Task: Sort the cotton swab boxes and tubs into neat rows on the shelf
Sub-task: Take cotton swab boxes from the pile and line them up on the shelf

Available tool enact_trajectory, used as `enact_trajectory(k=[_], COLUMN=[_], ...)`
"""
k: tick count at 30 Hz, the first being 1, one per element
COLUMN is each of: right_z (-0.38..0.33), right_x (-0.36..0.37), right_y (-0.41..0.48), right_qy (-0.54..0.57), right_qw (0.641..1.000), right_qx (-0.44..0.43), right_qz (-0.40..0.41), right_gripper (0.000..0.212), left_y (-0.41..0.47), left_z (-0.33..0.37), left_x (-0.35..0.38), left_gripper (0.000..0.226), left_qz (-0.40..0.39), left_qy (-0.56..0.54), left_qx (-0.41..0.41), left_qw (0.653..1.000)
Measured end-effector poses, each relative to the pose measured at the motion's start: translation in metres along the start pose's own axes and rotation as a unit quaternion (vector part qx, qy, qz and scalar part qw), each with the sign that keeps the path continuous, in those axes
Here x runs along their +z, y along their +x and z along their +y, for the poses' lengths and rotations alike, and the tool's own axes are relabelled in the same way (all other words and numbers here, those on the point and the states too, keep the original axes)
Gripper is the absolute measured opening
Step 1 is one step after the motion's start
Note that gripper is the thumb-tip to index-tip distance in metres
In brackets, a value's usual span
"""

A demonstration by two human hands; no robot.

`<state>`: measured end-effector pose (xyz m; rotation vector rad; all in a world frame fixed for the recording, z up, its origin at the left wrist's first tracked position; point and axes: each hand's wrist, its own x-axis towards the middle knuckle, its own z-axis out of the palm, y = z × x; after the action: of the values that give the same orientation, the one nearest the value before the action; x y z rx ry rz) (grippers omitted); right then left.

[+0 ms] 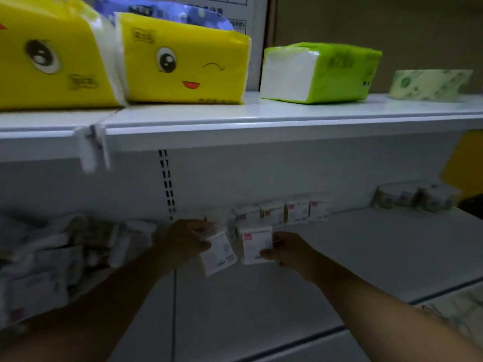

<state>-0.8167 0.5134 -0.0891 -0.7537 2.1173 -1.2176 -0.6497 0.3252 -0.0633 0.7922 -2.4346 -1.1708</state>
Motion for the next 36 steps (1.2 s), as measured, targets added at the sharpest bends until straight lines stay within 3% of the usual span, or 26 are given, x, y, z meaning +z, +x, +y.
enact_trajectory(k=[4,8,13,18,23,28,32,36], right_z=[0.023,0.036,0.047,0.054,0.053,0.065,0.046,-0.006], right_x=[-0.031,-0.053,-0.066,-0.065,-0.061,-0.073,-0.065,-0.012], right_y=[0.018,0.040,0.065,0.082,0.092,0.080,0.057,0.038], right_qy=[-0.021,-0.116,-0.130,-0.178,-0.201,-0.141,-0.170,-0.169], right_qw=[1.000,0.990,0.982,0.963,0.954,0.958,0.897,0.880], right_qx=[-0.015,-0.064,-0.107,-0.157,-0.162,-0.181,-0.310,-0.409], right_qz=[-0.008,0.043,0.086,0.130,0.150,0.171,0.267,0.171], right_gripper=[0.022,0.032,0.041,0.046,0.049,0.040,0.023,0.027], left_y=[0.016,0.026,0.045,0.071,0.081,0.073,0.048,0.011], left_z=[0.009,0.017,0.035,0.044,0.041,0.046,0.051,0.032], left_x=[0.036,0.061,0.087,0.103,0.108,0.106,0.078,0.028], left_gripper=[0.044,0.039,0.037,0.036,0.031,0.040,0.043,0.033], left_qz=[0.007,0.065,0.152,0.155,0.166,0.149,0.183,0.213], left_qy=[0.067,0.130,0.269,0.402,0.437,0.427,0.381,0.385], left_qx=[0.014,0.051,0.107,0.129,0.135,0.142,0.184,0.145], left_qw=[0.998,0.988,0.945,0.893,0.874,0.881,0.887,0.886])
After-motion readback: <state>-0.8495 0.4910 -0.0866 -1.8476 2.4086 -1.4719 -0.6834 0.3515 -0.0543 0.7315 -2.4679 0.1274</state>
